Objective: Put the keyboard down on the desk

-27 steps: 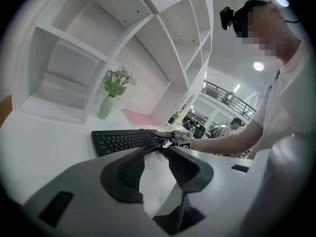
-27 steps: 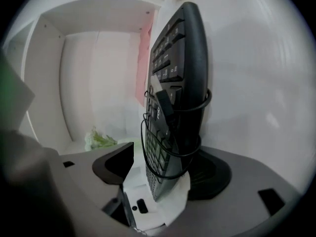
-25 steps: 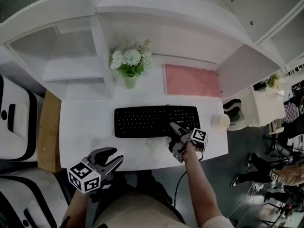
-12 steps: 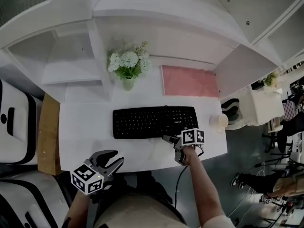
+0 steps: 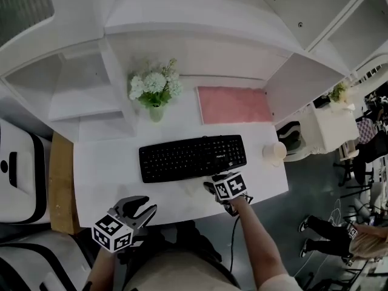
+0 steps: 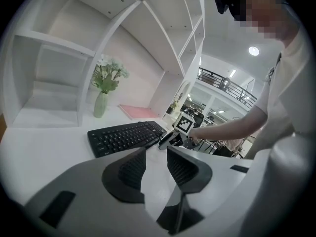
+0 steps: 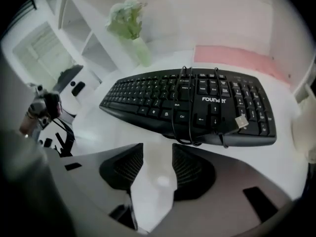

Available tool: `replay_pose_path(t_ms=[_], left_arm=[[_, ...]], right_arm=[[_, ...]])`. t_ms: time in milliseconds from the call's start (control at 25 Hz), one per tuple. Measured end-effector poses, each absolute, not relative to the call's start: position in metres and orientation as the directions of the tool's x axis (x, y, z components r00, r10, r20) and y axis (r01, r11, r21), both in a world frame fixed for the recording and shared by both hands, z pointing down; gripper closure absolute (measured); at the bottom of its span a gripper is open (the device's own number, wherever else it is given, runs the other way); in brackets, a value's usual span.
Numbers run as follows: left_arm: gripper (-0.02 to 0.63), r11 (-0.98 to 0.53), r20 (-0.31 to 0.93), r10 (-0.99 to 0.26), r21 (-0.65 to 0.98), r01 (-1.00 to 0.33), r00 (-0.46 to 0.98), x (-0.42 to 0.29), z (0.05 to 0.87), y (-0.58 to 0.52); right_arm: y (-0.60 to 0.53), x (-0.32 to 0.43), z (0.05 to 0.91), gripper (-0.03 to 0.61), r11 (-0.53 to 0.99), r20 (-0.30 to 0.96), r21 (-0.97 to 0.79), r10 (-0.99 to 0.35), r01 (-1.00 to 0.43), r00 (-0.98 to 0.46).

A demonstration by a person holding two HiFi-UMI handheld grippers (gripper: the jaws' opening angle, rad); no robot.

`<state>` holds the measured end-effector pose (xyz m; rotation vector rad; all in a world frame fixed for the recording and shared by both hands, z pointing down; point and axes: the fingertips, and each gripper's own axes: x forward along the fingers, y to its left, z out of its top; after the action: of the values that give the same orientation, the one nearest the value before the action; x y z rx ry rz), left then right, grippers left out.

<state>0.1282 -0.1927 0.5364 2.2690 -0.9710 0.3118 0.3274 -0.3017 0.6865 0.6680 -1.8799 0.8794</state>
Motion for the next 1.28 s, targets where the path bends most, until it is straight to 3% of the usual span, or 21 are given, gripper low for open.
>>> replay_pose_path(t_ms=[80, 120, 320, 400, 600, 800, 960, 1080, 1200, 1280], left_arm=[[0.468, -0.529, 0.445, -0.556, 0.462, -0.712, 0.702, 0.129, 0.537, -0.191], [0.468, -0.533, 0.444, -0.554, 0.46, -0.71, 0.704, 0.13, 0.536, -0.19], [0.468, -0.556, 0.428, -0.548, 0.455, -0.696, 0.718, 0.129, 0.529, -0.188], [0.468, -0.569, 0.407, -0.545, 0.464, -0.679, 0.733, 0.128, 0.524, -0.186], [0.468, -0.646, 0.34, -0.519, 0.445, -0.62, 0.784, 0.138, 0.503, -0.185], [0.468, -0.717, 0.284, -0.488, 0.409, -0.565, 0.825, 0.153, 0.476, -0.177], [0.466, -0.791, 0.244, -0.441, 0.35, -0.503, 0.864, 0.172, 0.464, -0.185], [0.468, -0.838, 0.226, -0.384, 0.321, -0.44, 0.895, 0.184, 0.455, -0.191], [0.483, -0.867, 0.241, -0.352, 0.28, -0.412, 0.904, 0.193, 0.44, -0.202], [0.516, -0.88, 0.265, -0.346, 0.241, -0.409, 0.9, 0.197, 0.434, -0.205]], right_arm=[[-0.3, 0.327, 0.689, 0.424, 0.61, 0.913, -0.236, -0.127, -0.756, -0.388], [-0.299, 0.327, 0.689, 0.422, 0.594, 0.912, -0.234, -0.14, -0.769, -0.386], [-0.296, 0.339, 0.677, 0.378, 0.457, 0.88, -0.272, -0.237, -0.847, -0.411], [-0.291, 0.34, 0.666, 0.315, 0.387, 0.842, -0.353, -0.265, -0.852, -0.47], [-0.283, 0.35, 0.632, 0.308, 0.317, 0.785, -0.375, -0.392, -0.871, -0.48], [-0.262, 0.339, 0.575, 0.322, 0.38, 0.714, -0.335, -0.495, -0.862, -0.495], [-0.25, 0.322, 0.529, 0.415, 0.481, 0.634, -0.281, -0.557, -0.83, -0.537], [-0.242, 0.299, 0.499, 0.412, 0.537, 0.548, -0.297, -0.581, -0.79, -0.601], [-0.233, 0.27, 0.473, 0.332, 0.585, 0.475, -0.375, -0.545, -0.719, -0.691], [-0.224, 0.252, 0.461, 0.327, 0.609, 0.44, -0.428, -0.505, -0.668, -0.743]])
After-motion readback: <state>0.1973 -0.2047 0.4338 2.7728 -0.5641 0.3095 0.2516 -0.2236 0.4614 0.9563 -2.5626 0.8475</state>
